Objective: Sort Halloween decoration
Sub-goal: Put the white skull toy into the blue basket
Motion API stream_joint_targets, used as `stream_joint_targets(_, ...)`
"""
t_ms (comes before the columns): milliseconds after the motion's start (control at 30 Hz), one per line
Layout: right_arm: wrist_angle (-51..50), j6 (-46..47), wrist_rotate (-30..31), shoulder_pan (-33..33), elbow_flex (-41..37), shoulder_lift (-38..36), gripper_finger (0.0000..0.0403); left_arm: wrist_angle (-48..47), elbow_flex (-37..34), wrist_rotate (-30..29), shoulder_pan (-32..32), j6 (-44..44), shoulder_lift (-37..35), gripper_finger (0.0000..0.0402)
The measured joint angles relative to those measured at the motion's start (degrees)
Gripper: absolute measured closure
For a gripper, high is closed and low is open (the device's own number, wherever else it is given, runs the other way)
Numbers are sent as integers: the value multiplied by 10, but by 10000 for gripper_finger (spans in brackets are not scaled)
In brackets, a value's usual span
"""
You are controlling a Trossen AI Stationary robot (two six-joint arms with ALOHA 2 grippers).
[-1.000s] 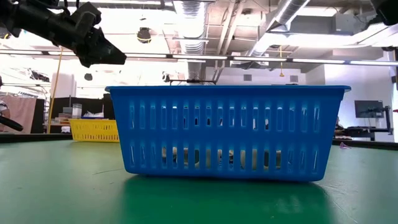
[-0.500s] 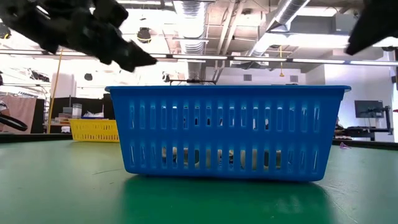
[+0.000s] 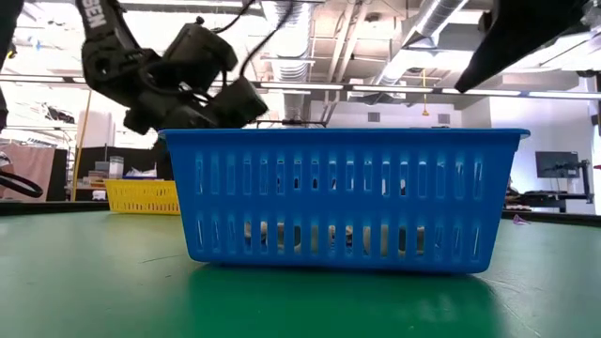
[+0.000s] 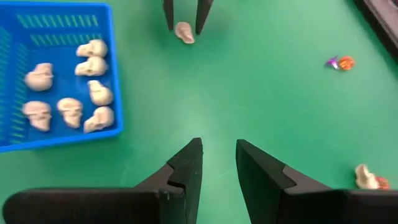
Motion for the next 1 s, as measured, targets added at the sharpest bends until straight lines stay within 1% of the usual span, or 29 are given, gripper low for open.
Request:
stream_joint_targets(100,-1,-19,1,-13,0,0,275,3,13,-6,-1,-16,23,244)
stream_joint_targets(200,-4,-32,7,-18,0,0,275,-2,14,-13,-6,-21,30,244)
stream_joint_targets(400,-4,-37,7,-19,0,0,275,-49,14,-72,-13,-9,30,244)
stream_joint_targets(567,-8,-37,5,-19,0,0,275,-66,14,-77,-13,-10,30,249)
stream_joint_targets(667,-8,-37,5,-19,0,0,275,-85,14,-79,-13,-13,30,270)
stream_joint_targets(767,-8,-37,4,-19,0,0,275,-113,14,-81,-13,-16,30,305)
stream_joint_targets(867,-8,-35,3,-19,0,0,275,-101,-1,-80,-12,-21,28,338)
stream_joint_targets(1000,-8,-35,3,-19,0,0,275,-94,-5,-69,-12,-22,28,339)
